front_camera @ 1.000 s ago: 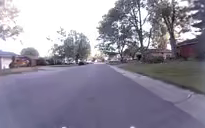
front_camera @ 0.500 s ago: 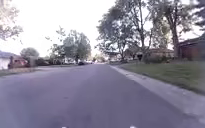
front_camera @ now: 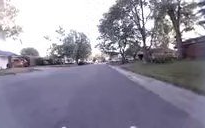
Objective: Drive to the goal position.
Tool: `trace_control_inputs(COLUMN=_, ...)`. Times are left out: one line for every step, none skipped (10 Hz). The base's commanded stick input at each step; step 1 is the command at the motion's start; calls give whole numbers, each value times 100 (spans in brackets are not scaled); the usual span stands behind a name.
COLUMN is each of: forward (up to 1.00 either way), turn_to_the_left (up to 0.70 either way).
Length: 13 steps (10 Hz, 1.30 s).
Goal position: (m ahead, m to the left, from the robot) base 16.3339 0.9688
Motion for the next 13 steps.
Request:
trace_control_inputs(forward=100, turn_to_the_left=0)
trace_control_inputs(forward=100, turn_to_the_left=0)
trace_control_inputs(forward=100, turn_to_the_left=1)
trace_control_inputs(forward=100, turn_to_the_left=1)
trace_control_inputs(forward=100, turn_to_the_left=2)
trace_control_inputs(forward=100, turn_to_the_left=2)
trace_control_inputs(forward=100, turn_to_the_left=3)
trace_control_inputs(forward=100, turn_to_the_left=3)
trace_control_inputs(forward=100, turn_to_the_left=3)
trace_control_inputs(forward=100, turn_to_the_left=2)
trace_control_inputs(forward=100, turn_to_the_left=0)
trace_control_inputs(forward=100, turn_to_the_left=0)
trace_control_inputs(forward=100, turn_to_the_left=0)
